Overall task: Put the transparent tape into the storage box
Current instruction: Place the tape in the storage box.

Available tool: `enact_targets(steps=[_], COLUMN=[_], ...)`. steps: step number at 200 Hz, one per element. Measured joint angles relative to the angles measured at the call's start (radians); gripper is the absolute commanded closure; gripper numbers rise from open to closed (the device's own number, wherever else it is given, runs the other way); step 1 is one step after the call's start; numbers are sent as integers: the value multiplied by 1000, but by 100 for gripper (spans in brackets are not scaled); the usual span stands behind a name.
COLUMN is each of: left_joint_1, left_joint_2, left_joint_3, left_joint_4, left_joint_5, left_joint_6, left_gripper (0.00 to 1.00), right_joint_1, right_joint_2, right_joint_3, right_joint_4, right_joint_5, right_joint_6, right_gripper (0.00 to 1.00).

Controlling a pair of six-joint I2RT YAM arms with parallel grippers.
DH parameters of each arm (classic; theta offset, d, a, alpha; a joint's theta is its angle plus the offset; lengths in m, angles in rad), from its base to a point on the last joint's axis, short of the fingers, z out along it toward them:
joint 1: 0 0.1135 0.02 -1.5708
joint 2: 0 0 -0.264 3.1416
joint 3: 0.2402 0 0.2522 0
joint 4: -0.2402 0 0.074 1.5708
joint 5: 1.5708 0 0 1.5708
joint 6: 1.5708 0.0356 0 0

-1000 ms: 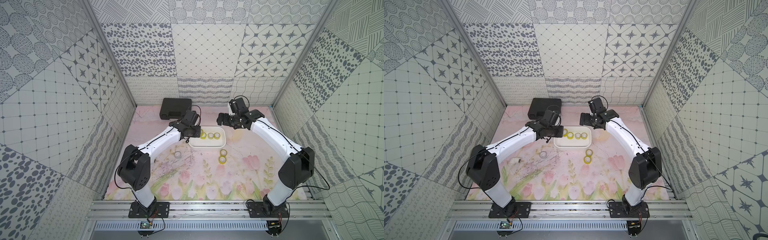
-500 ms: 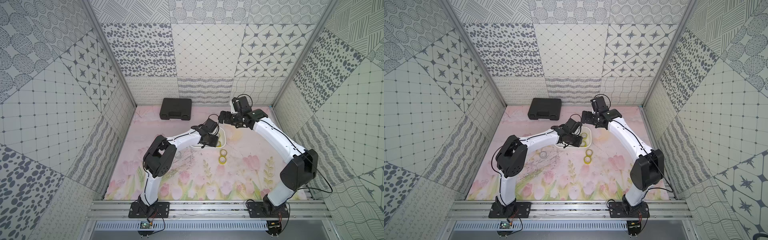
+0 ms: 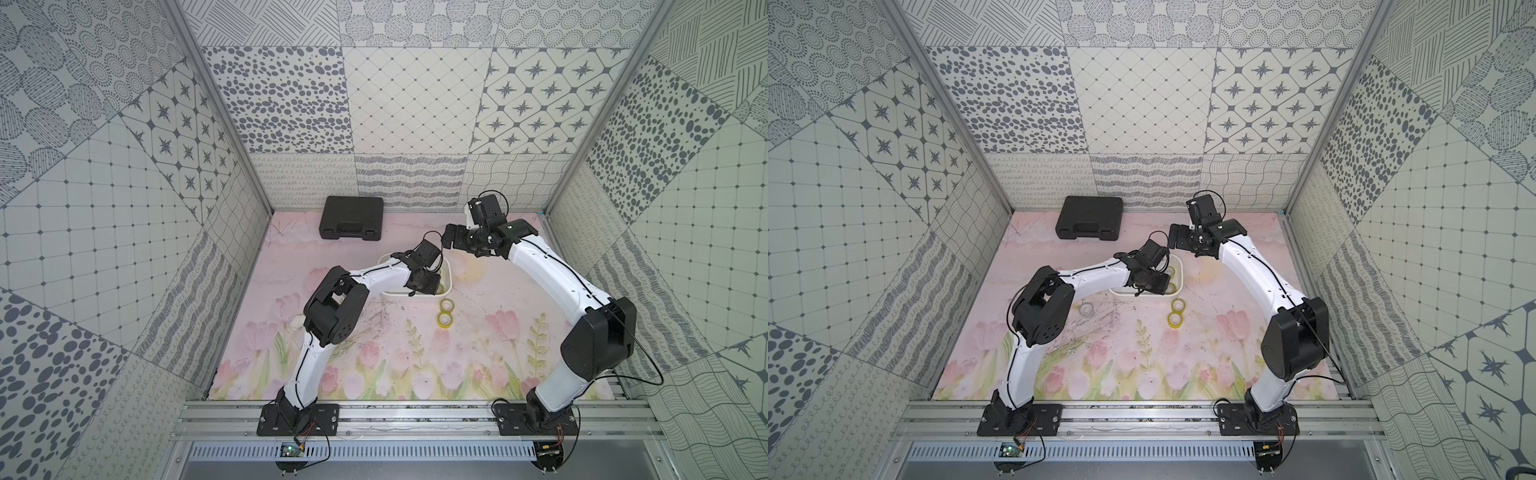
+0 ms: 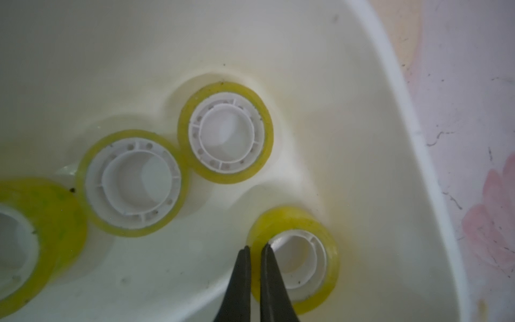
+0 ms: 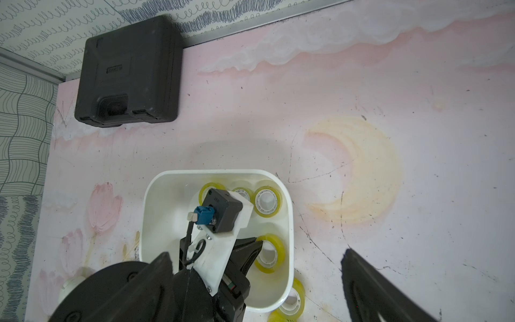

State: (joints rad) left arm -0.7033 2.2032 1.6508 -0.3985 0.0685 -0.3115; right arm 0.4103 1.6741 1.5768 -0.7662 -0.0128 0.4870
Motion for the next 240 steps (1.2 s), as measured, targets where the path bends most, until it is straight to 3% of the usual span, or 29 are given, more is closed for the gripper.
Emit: enact_targets(steps=[45, 65, 157, 174, 191, 216, 240], left_joint_1=[0, -1, -1, -1, -1, -1, -1], left_joint_2=[19, 19, -62, -105, -154, -249, -351], left_joint_3=[26, 25, -43, -74, -105, -156, -208], left_joint_4=[7, 11, 16, 19, 24, 28, 35], left_joint_5=[-20, -27, -54, -59, -73, -99, -140], left_joint_6=[0, 0, -8, -5, -10, -9, -8], left_gripper=[92, 81, 71, 56, 50, 33, 28], right_joint_1=[-9, -9, -8, -7, -6, -6, -1], right_joint_2=[0, 0, 0, 0, 0, 0, 0], right_joint_3=[-1, -1, -1, -1, -1, -1, 0], right_joint_4=[1, 0, 1, 1, 0, 0, 0], right_joint_5=[-5, -6, -34, -39, -43, -56, -78], right_joint_6=[0, 0, 0, 0, 0, -3, -13], right_gripper=[3, 3, 3, 3, 3, 3, 3])
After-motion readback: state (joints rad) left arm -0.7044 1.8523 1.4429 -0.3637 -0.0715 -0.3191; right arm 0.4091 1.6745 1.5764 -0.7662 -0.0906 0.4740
